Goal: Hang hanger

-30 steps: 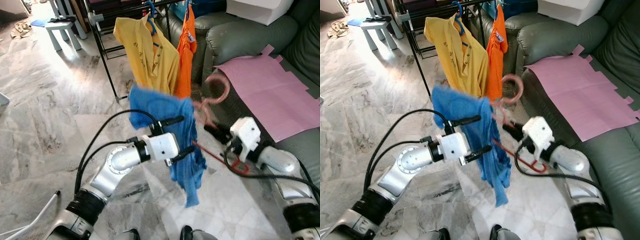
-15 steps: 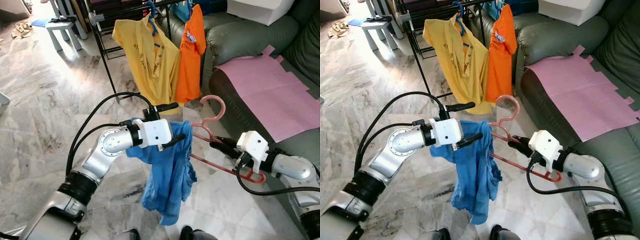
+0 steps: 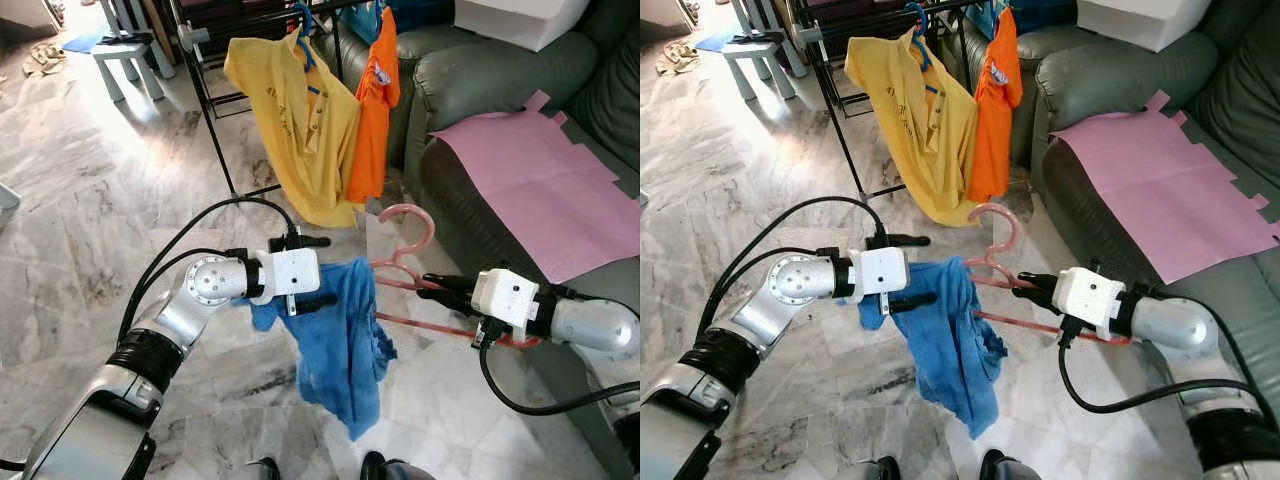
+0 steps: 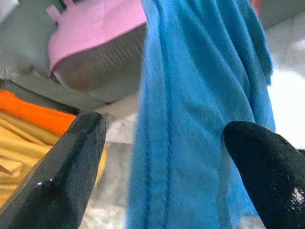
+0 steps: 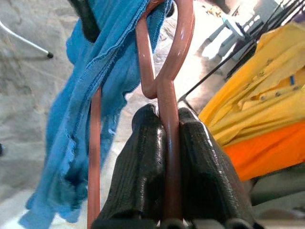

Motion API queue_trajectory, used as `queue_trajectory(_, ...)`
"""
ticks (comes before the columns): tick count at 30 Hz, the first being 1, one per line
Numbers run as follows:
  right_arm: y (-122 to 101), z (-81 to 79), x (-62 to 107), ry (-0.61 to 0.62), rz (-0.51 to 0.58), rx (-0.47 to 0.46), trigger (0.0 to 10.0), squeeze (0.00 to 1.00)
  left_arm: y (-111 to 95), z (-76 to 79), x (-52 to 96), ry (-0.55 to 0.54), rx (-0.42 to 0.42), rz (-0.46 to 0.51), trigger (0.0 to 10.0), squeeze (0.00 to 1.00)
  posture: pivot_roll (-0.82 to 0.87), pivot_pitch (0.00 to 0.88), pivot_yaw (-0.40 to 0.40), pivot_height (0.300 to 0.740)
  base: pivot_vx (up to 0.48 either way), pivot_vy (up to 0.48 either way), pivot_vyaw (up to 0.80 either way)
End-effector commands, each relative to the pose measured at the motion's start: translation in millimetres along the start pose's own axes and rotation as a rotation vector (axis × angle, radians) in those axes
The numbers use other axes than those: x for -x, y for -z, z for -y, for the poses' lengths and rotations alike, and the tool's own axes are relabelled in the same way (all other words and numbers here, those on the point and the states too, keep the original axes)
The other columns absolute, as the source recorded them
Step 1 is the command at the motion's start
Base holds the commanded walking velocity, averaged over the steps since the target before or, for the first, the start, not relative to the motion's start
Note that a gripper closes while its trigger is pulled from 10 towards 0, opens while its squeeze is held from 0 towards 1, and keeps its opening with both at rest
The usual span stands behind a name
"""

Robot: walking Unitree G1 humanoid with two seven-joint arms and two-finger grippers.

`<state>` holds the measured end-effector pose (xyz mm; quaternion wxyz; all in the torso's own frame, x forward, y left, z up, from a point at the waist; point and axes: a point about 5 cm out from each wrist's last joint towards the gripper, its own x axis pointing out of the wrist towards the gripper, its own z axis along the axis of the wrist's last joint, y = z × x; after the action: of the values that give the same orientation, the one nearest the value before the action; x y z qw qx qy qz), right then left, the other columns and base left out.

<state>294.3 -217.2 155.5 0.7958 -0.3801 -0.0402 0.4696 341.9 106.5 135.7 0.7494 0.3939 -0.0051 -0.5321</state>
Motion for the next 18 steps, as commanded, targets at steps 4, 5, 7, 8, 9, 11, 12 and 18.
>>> queue_trajectory(4,-2,8.3,0.5,-0.008,-0.020,0.102,10.0,0.00,2,-9.9,3.8,0.053,0.026,-0.023,0.0,0.00,-0.10,0.155,0.057,0.740,0.000,0.000,0.00)
queue_trajectory(5,-2,8.7,0.8,-0.007,-0.027,0.118,10.0,0.00,1,-11.2,4.1,0.058,0.028,-0.020,0.0,0.00,-0.10,0.155,0.057,0.740,0.000,0.000,0.00)
queue_trajectory(7,0,9.1,1.2,-0.002,-0.038,0.133,10.0,0.00,2,-15.8,5.7,0.057,0.027,-0.024,0.0,0.00,-0.10,0.155,0.057,0.740,0.000,0.000,0.00)
queue_trajectory(8,0,9.1,1.2,-0.002,-0.038,0.133,10.0,0.00,2,-15.8,5.7,0.057,0.027,-0.024,0.0,0.00,-0.10,0.155,0.057,0.740,0.000,0.000,0.00)
queue_trajectory(9,1,8.8,1.2,-0.003,-0.046,0.144,10.0,0.00,2,-19.5,7.1,0.052,0.028,-0.032,0.0,0.00,-0.10,0.155,0.059,0.740,0.000,0.000,0.00)
queue_trajectory(11,3,8.7,0.9,0.000,-0.054,0.166,10.0,0.00,4,-21.8,8.1,0.055,0.042,-0.040,0.0,0.00,-0.10,0.155,0.060,0.740,0.000,0.000,0.00)
queue_trajectory(12,3,8.7,0.9,0.001,-0.055,0.169,10.0,0.00,4,-22.2,8.2,0.057,0.046,-0.042,0.0,0.00,-0.10,0.155,0.060,0.740,0.000,0.000,0.00)
queue_trajectory(18,3,11.6,-0.3,0.041,-0.045,0.186,10.0,0.00,12,-14.2,6.9,0.097,0.088,-0.075,0.0,0.00,-0.10,0.157,0.064,0.740,0.000,0.000,0.00)
